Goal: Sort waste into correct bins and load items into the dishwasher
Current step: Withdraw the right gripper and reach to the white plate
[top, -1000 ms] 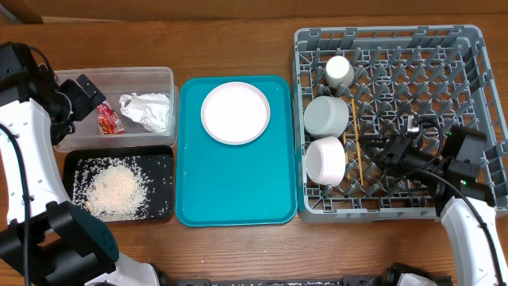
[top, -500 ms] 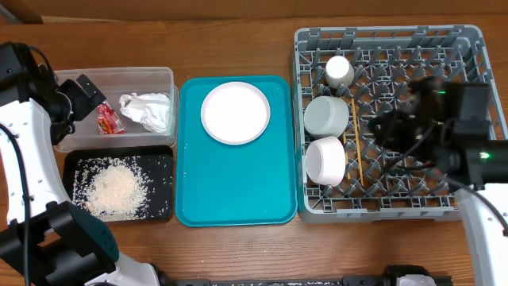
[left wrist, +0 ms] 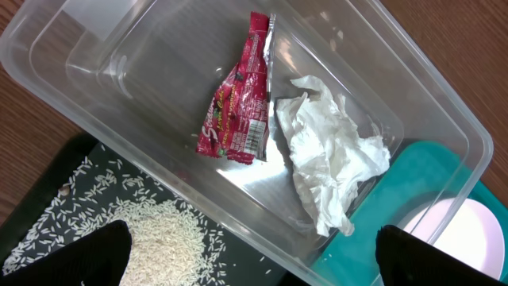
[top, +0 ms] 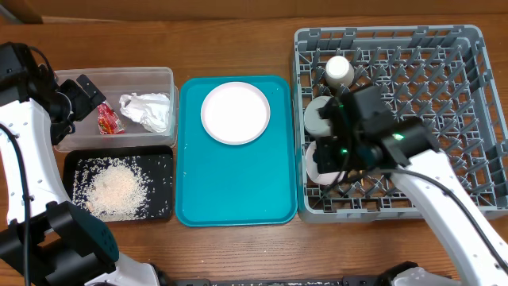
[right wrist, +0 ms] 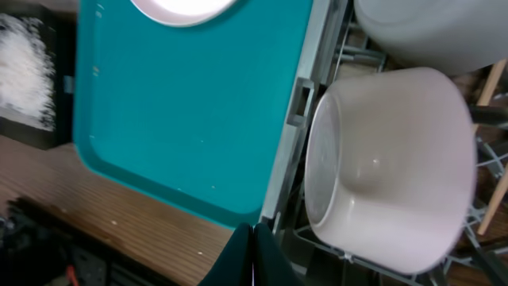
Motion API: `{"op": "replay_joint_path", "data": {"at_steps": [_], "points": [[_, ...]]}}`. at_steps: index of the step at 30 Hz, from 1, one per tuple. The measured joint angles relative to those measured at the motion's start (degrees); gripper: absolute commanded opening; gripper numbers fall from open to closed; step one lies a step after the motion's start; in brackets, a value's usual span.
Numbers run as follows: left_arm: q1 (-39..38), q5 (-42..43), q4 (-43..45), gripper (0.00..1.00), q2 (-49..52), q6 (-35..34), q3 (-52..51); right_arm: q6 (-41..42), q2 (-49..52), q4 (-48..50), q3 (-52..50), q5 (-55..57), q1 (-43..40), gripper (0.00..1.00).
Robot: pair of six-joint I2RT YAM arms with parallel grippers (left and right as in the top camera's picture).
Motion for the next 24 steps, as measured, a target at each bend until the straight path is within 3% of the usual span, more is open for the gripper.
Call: {"op": "replay_joint_path", "data": {"at_steps": [14, 19, 24], "points": [[0.0, 0.0, 0.0, 1.00, 0.0, 0.0, 0.0, 8.6, 6.2, -4.1, 0.0, 21.9, 0.4, 0.04], [0.0, 0.0, 0.0, 1.00, 0.0, 0.0, 0.0, 9.2, 6.2, -3.3, 1.9, 23.3, 0.4, 0.04], [0.0, 0.0, 0.0, 1.00, 0.0, 0.0, 0.0, 8.1, 6.2, 1.4, 7.2, 16.7, 0.4, 0.06]]}}
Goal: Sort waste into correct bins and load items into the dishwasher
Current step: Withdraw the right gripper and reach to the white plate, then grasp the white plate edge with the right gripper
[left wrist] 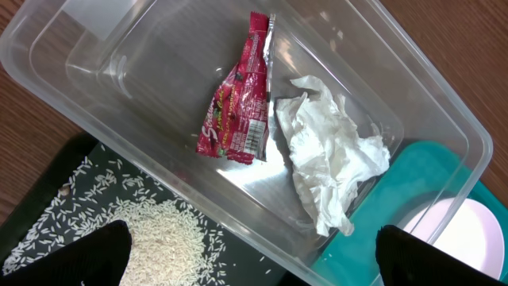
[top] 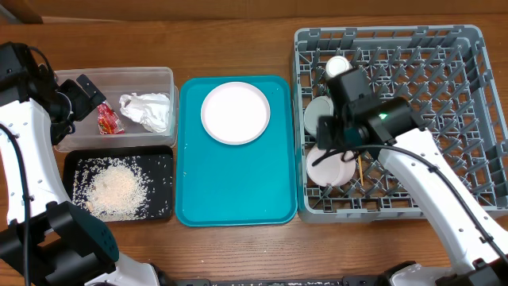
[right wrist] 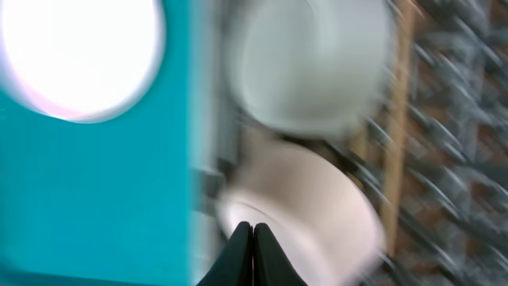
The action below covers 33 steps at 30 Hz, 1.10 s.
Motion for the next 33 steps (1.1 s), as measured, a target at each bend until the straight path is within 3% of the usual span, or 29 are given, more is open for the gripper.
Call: {"op": "replay_joint_path", "data": {"at_steps": [1, 4, 11, 19, 22, 25, 27, 33], "points": [[0.0, 0.0, 0.0, 1.00, 0.0, 0.0, 0.0, -0.2, 0.0, 2.0, 1.0, -2.1, 0.0, 0.06], [0.0, 0.0, 0.0, 1.00, 0.0, 0.0, 0.0, -0.3, 0.0, 6.3, 2.0, -5.5, 0.0, 0.20], [0.0, 0.0, 0.0, 1.00, 0.0, 0.0, 0.0, -2.1, 0.5, 14.6, 2.0, -7.9, 1.3, 0.20], [0.0, 0.0, 0.0, 1.00, 0.0, 0.0, 0.0, -3.9, 7.8, 31.1, 2.0, -7.8, 9.8, 0.18], [0.0, 0.0, 0.0, 1.00, 0.0, 0.0, 0.0, -4.2, 12.8, 38.3, 2.0, -6.9, 12.9, 0.26], [0.0, 0.0, 0.0, 1.00, 0.0, 0.0, 0.0, -4.2, 18.8, 45.0, 2.1, -6.3, 14.9, 0.25], [0.0, 0.0, 0.0, 1.00, 0.0, 0.0, 0.0, -4.2, 23.8, 48.3, 2.1, -6.1, 15.7, 0.17], [0.0, 0.0, 0.0, 1.00, 0.0, 0.0, 0.0, -4.3, 33.3, 50.8, 2.1, -5.5, 15.9, 0.16]]}}
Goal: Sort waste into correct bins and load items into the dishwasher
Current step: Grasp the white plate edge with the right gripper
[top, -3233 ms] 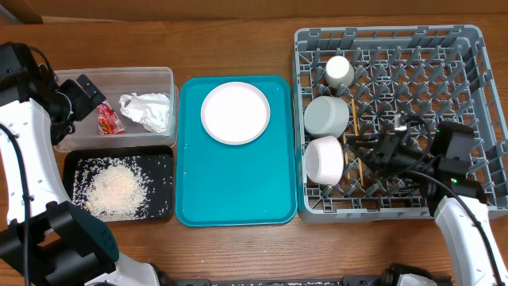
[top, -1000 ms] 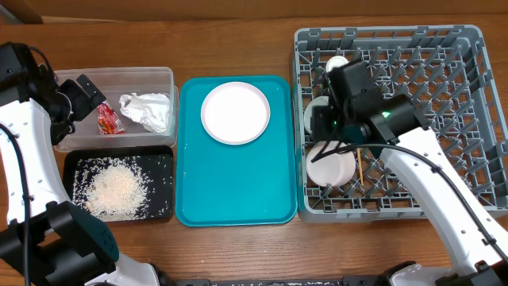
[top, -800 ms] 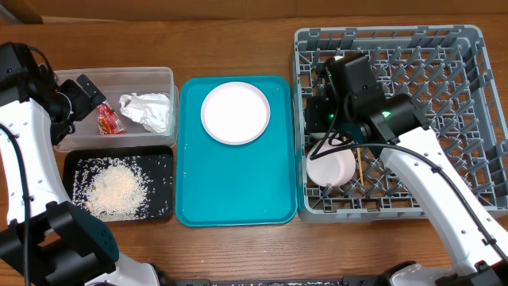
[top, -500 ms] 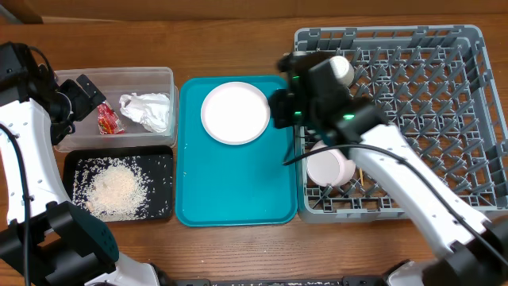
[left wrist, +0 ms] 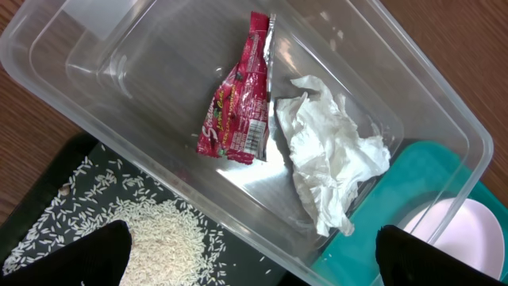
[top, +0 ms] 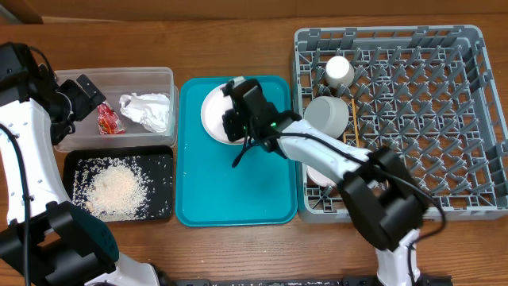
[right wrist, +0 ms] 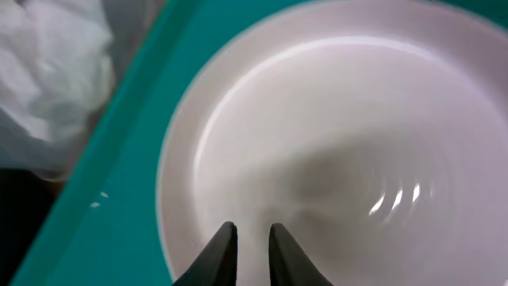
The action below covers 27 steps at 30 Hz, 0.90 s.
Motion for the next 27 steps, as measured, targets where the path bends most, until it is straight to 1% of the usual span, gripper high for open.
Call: {"op": "replay_joint_path", "data": {"at_steps": [4, 7, 16, 21, 27], "points": [[0.0, 0.0, 0.0, 1.00, 0.0, 0.0, 0.0, 0.0, 3.2, -1.7, 0.0, -0.9, 0.0, 0.16], [0.0, 0.0, 0.0, 1.00, 0.0, 0.0, 0.0, 0.1, 3.3, -3.5, 0.1, -4.4, 0.0, 0.16], [0.0, 0.0, 0.0, 1.00, 0.0, 0.0, 0.0, 0.2, 3.3, -12.0, 0.5, -21.3, 0.0, 0.16], [0.0, 0.0, 0.0, 1.00, 0.0, 0.0, 0.0, 0.3, 3.3, -16.6, 0.5, -28.3, 0.2, 0.16], [0.0, 0.0, 0.0, 1.00, 0.0, 0.0, 0.0, 0.2, 3.3, -17.9, 0.7, -31.1, 0.7, 0.16]]}}
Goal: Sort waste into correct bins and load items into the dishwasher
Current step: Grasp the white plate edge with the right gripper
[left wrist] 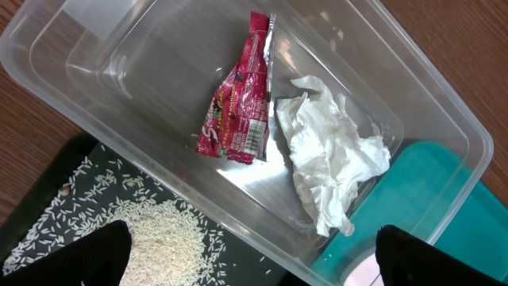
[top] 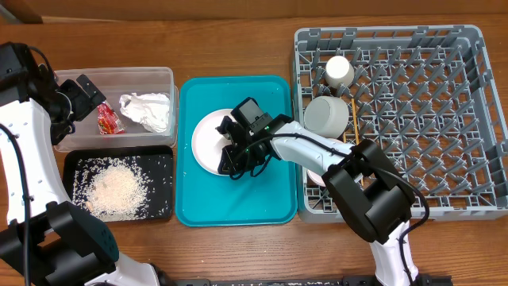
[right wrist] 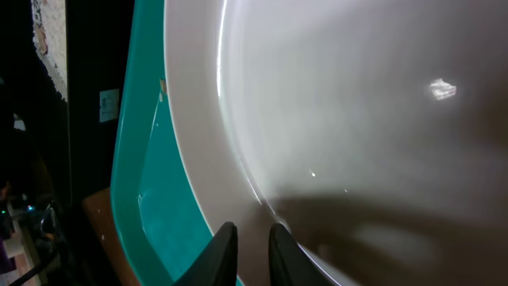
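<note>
A white plate (top: 206,139) lies on the teal tray (top: 238,199), toward its left middle. My right gripper (top: 234,160) is at the plate's near right rim. In the right wrist view its two fingers, a narrow gap apart (right wrist: 248,242), sit on the rim of the plate (right wrist: 357,119), beside the tray (right wrist: 147,183). The grey dish rack (top: 468,119) holds a grey bowl (top: 327,115), a white cup (top: 339,71) and a partly hidden white bowl (top: 316,176). My left gripper (top: 79,95) (left wrist: 254,260) hangs open over the clear bin (top: 163,75).
The clear bin (left wrist: 444,119) holds a red wrapper (left wrist: 236,111) and crumpled tissue (left wrist: 329,159). In front of it a black tray (top: 163,159) carries spilled rice (top: 115,189). Wooden table shows around the tray and rack.
The plate sat in the tray's upper part; now it lies lower and further left. My right gripper has gone from over the plate's middle to its rim. The left arm is unchanged.
My right gripper was shut beside the white bowl at the rack's front left, then shut over the bowls in the rack. Then it stood over the plate with its fingers slightly apart. Now it is on the plate's rim and the plate has shifted. The left gripper stayed open over the bin.
</note>
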Motion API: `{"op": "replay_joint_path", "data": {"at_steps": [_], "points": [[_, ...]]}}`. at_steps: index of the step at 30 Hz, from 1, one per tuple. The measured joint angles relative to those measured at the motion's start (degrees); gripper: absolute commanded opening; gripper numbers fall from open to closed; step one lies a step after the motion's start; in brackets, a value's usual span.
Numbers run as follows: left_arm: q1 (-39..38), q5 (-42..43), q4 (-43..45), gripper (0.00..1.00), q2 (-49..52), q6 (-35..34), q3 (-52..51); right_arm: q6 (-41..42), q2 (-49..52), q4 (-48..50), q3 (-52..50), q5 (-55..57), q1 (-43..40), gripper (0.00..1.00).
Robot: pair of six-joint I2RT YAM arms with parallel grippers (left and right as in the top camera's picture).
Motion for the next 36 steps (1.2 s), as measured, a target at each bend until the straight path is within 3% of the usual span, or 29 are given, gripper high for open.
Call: {"op": "replay_joint_path", "data": {"at_steps": [4, 6, 10, 18, 36], "points": [[0.0, 0.0, 0.0, 1.00, 0.0, 0.0, 0.0, -0.9, 0.0, -5.4, 4.7, 3.0, 0.1, 0.18], [0.0, 0.0, 0.0, 1.00, 0.0, 0.0, 0.0, -2.3, -0.1, -8.2, 8.8, 5.9, 0.1, 0.27], [0.0, 0.0, 0.0, 1.00, 0.0, 0.0, 0.0, -4.8, -1.7, -11.9, 16.3, 17.6, 0.1, 0.30], [0.0, 0.0, 0.0, 1.00, 0.0, 0.0, 0.0, -6.0, -2.9, -16.7, 16.6, 40.7, 0.1, 0.34], [0.0, 0.0, 0.0, 1.00, 0.0, 0.0, 0.0, -6.3, -2.9, -16.7, 16.2, 48.5, 0.1, 0.36]]}}
